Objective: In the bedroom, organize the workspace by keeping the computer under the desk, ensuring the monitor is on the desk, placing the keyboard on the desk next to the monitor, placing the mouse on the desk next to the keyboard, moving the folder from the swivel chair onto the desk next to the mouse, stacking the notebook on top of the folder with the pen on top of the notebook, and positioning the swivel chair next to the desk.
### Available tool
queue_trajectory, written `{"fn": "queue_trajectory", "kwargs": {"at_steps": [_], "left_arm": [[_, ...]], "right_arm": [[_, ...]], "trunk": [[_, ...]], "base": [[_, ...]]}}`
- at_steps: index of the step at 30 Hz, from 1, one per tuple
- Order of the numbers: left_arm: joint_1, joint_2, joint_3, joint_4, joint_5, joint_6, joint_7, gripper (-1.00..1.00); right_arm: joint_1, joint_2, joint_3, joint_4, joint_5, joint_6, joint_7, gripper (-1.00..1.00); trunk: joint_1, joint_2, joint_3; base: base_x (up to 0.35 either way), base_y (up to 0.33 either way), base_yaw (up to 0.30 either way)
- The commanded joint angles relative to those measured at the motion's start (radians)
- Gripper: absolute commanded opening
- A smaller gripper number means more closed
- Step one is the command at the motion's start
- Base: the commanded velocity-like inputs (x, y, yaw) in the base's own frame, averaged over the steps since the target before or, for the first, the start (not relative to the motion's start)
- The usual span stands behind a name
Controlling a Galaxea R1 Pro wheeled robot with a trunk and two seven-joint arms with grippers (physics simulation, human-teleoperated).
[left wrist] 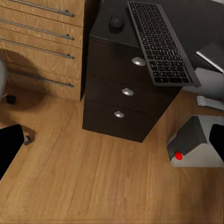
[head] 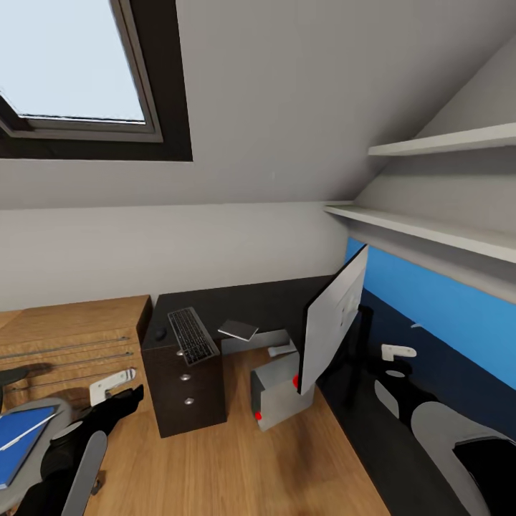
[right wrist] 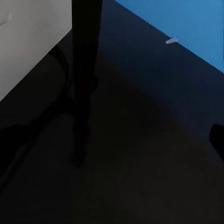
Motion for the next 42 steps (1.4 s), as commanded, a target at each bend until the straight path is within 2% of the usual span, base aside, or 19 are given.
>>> {"fn": "queue_trajectory", "kwargs": {"at_steps": [1,21,38,42], "left_arm": [[0.0,0.0,-0.001,-0.001,0.011,0.005,0.008,1.0],[0.0,-0.002,-0.003,0.005,0.009,0.009,0.009,1.0],[0.0,-0.001,-0.02,0.039,0.009,0.012,0.008,1.0],[0.0,0.0,-0.041,0.066,0.009,0.017,0.007,1.0]], "right_arm": [[0.0,0.0,0.008,0.0,-0.011,-0.004,-0.003,1.0],[0.0,0.001,0.008,0.002,-0.009,-0.005,-0.007,1.0],[0.0,0.002,0.015,-0.005,-0.005,-0.012,-0.005,1.0],[0.0,0.002,0.015,-0.006,-0.005,-0.012,-0.004,1.0]], "trunk": [[0.004,-0.008,-0.004],[0.081,-0.148,-0.066],[0.081,-0.148,-0.066],[0.081,-0.148,-0.066]], "base": [[0.0,0.0,0.0],[0.0,0.0,0.0],[0.0,0.0,0.0],[0.0,0.0,0.0]]}}
